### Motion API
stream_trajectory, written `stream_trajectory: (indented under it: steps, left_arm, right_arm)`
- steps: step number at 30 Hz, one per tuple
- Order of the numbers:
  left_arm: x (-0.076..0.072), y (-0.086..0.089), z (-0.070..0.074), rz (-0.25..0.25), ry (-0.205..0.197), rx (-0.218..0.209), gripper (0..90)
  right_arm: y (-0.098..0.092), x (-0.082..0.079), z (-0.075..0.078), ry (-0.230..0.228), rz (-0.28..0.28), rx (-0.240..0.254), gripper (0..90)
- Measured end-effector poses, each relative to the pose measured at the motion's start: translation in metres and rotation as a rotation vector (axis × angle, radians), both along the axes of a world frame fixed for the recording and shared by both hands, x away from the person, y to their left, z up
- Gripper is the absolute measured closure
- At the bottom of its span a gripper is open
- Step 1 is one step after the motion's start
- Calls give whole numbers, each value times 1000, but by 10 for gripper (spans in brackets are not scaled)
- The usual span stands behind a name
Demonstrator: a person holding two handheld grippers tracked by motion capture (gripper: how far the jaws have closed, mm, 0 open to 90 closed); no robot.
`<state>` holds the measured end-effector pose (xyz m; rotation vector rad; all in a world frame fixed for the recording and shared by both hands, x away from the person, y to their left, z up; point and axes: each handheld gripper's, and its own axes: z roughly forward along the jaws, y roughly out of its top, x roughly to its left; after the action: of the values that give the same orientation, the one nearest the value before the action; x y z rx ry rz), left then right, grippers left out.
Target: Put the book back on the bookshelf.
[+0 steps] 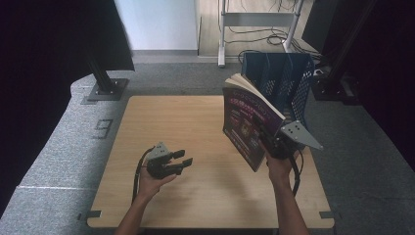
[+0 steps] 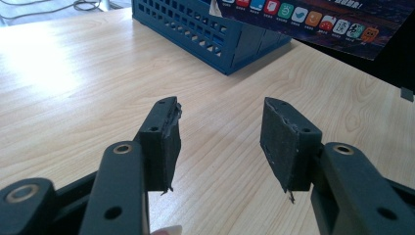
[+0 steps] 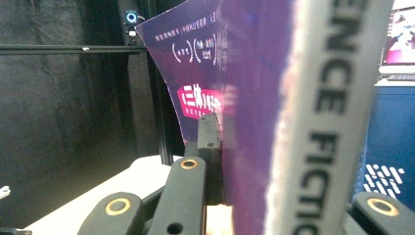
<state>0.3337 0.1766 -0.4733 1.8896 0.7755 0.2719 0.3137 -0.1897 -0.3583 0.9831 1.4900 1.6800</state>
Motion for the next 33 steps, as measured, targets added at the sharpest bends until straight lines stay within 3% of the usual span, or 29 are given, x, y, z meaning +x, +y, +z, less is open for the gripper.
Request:
stream_trajectory:
  steps: [22,33]
  left_arm:
    - [1,3,-1,3,6,2,492]
    - [2,3,-4,7,19,9,490]
  right_arm:
    - [-15,8,9,0,-57,-22,816]
    - [-27,15,10,14,-90,-10,817]
